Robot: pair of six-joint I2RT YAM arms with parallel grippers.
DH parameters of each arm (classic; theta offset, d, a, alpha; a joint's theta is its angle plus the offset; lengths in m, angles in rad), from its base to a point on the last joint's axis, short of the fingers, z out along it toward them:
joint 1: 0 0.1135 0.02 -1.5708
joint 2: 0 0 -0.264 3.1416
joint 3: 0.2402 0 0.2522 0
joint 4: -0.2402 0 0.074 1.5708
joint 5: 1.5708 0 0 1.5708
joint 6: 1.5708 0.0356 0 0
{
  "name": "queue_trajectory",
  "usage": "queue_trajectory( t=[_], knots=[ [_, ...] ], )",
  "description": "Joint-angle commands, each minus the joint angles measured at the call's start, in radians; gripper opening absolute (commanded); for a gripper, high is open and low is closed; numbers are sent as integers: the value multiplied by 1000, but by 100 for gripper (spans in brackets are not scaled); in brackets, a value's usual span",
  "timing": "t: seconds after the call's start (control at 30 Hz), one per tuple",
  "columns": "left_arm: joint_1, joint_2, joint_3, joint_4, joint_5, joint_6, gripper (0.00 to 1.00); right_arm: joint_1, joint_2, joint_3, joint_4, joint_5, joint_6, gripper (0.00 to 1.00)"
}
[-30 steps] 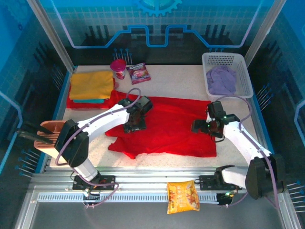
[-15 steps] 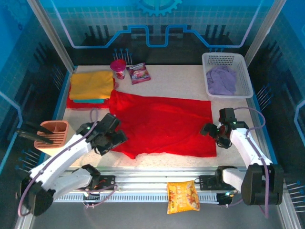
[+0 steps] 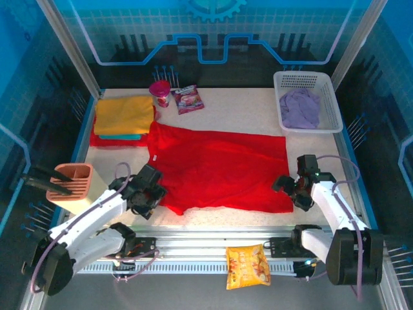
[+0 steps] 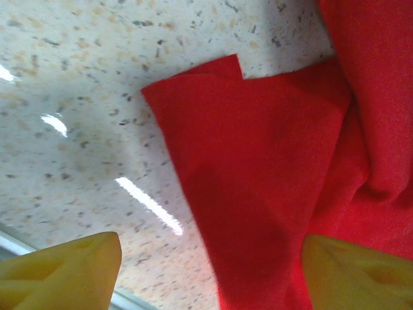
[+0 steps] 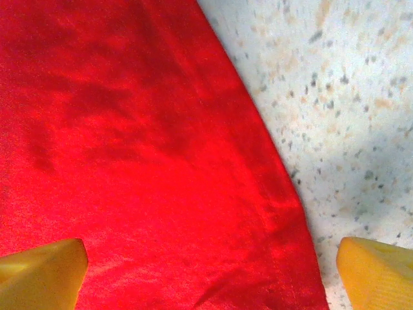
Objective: Fold and stack the t-shirts
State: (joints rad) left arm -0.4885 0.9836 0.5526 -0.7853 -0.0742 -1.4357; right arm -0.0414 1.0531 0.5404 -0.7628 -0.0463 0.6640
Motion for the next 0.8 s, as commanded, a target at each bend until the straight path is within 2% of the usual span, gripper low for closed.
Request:
queue_trajectory(
  t=[0.0,0.1,0.27,0.37,0.5,0.6,0.67,0.77],
  knots=[
    [8,18,-20,23,-33,-40,70,-14,-4,-28,-22,-32,45,100],
    [11,-6,-44,8,-87,-52,64,-14,9,-74,3,-75,62,100],
    [14,-14,-100,69,-78,-77,55,-1,25,-74,10,-89,72,100],
    [14,-1,-105,68,-96,-65,52,2,11,-92,28,-103,89,85],
    [13,23,-117,90,-97,-66,48,6,23,-92,32,-115,98,75],
    [14,33,-132,124,-100,-74,43,10,31,-95,42,-109,103,56],
    [13,38,-132,132,-104,-76,37,15,38,-97,52,-117,101,45],
    [13,40,-134,137,-119,-76,28,15,37,-113,70,-111,113,23]
  ],
)
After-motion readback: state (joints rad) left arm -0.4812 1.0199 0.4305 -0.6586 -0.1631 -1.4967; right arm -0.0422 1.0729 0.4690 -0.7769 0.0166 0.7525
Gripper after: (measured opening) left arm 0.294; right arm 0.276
